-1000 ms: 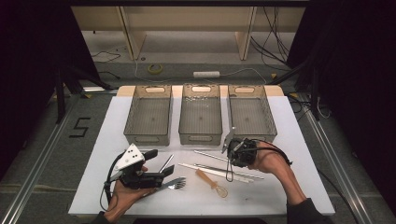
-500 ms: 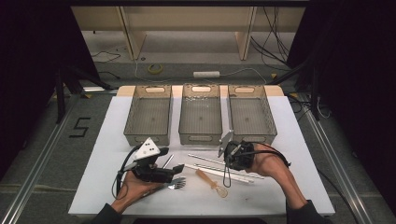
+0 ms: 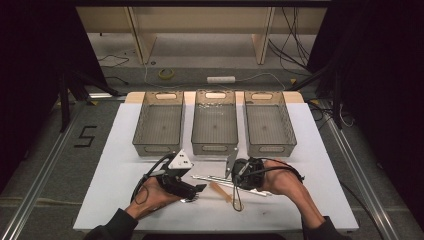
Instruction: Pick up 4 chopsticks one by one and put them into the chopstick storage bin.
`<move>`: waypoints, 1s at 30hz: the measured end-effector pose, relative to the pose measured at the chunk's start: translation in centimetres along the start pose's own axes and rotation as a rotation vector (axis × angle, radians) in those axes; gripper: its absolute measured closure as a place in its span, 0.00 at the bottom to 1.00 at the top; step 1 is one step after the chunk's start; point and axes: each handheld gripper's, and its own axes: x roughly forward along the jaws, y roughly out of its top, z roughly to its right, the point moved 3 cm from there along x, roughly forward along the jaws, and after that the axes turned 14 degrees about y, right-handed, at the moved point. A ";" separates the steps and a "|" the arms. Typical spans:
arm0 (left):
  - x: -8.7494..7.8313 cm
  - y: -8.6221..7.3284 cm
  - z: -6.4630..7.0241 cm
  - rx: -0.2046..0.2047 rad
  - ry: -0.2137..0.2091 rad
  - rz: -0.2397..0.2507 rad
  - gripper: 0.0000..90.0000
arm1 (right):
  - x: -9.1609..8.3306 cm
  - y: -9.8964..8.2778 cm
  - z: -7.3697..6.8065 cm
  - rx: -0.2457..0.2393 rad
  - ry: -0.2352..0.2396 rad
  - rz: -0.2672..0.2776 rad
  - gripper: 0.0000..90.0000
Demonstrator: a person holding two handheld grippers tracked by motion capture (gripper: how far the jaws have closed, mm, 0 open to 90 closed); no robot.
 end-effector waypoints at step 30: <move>0.5 -0.8 2.8 0.245 -0.092 -0.068 0.79 | 0.7 1.5 -1.9 -0.123 0.033 -0.024 0.96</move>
